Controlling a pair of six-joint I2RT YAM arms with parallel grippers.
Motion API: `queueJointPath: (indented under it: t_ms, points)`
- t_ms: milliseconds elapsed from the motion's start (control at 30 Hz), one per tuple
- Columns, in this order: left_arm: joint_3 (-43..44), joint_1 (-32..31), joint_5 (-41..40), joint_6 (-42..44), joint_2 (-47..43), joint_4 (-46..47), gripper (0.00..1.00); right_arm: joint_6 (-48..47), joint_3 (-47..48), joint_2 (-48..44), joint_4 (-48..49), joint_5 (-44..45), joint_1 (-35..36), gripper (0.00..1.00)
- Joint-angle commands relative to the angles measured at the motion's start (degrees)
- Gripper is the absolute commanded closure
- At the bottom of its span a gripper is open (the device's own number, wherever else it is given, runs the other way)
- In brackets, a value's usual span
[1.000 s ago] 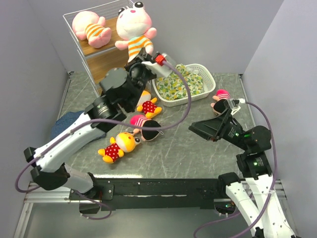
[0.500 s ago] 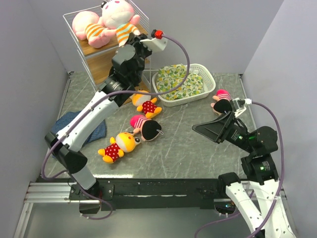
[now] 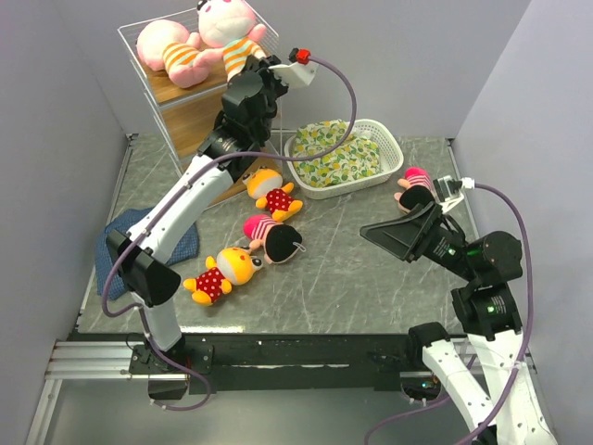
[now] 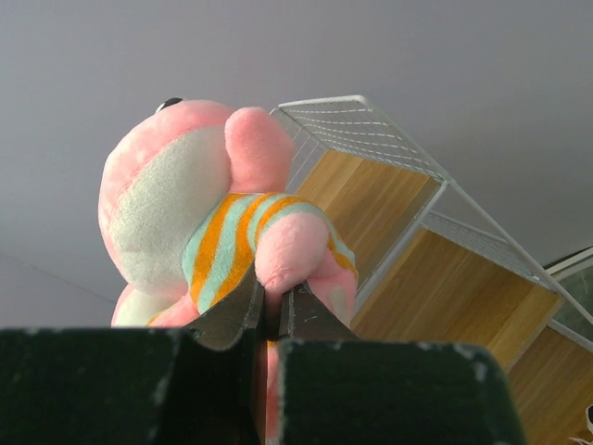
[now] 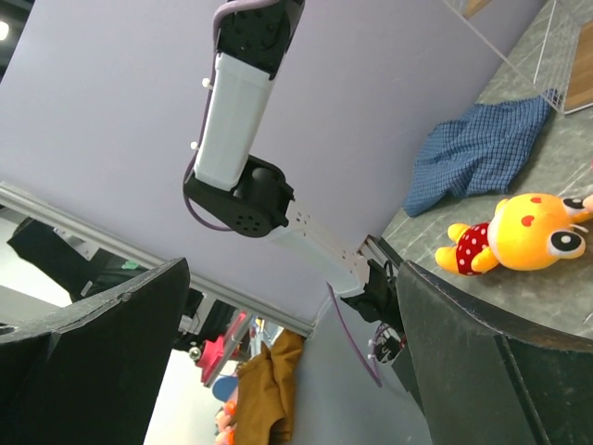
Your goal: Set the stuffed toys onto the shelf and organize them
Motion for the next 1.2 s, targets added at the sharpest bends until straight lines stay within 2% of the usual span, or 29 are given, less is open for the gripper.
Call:
queueJointPath:
  t_ms: [0, 167, 367, 567, 867, 1000, 1167]
  points:
    - [4.3, 0.3, 1.9, 0.8, 0.3, 2.9, 0.94, 0.3, 2.2, 1.4, 3.9, -0.1, -0.2, 0.0]
    - [4.1, 0.2, 1.6, 0.7, -0.3, 3.7, 0.94, -1.1, 2.1, 1.8, 3.2, -0.1, -0.2, 0.0]
    - [3.2, -0.6, 4.7, -0.1, -2.0, 4.5, 0.94, -0.5, 2.3, 2.1, 4.5, -0.5, -0.3, 0.0]
    - [7.9, -1.4, 3.1, 1.4, 1.5, 2.9, 0.94, -0.8, 2.7, 1.9, 4.3, -0.5, -0.2, 0.0]
    - [10.2, -1.0, 1.6, 2.4, 5.2, 4.0, 0.92, -2.1, 4.5, 2.6, 2.6, -1.0, -0.2, 0.0]
    - [9.6, -0.2, 0.4, 4.4, 6.2, 5.2, 0.9, -2.4, 5.1, 2.4, 2.4, -1.2, -0.3, 0.0]
    - [8.6, 1.5, 0.9, 2.8, 6.3, 4.1, 0.87, -2.7, 5.7, 2.9, 2.4, -1.3, -0.3, 0.0]
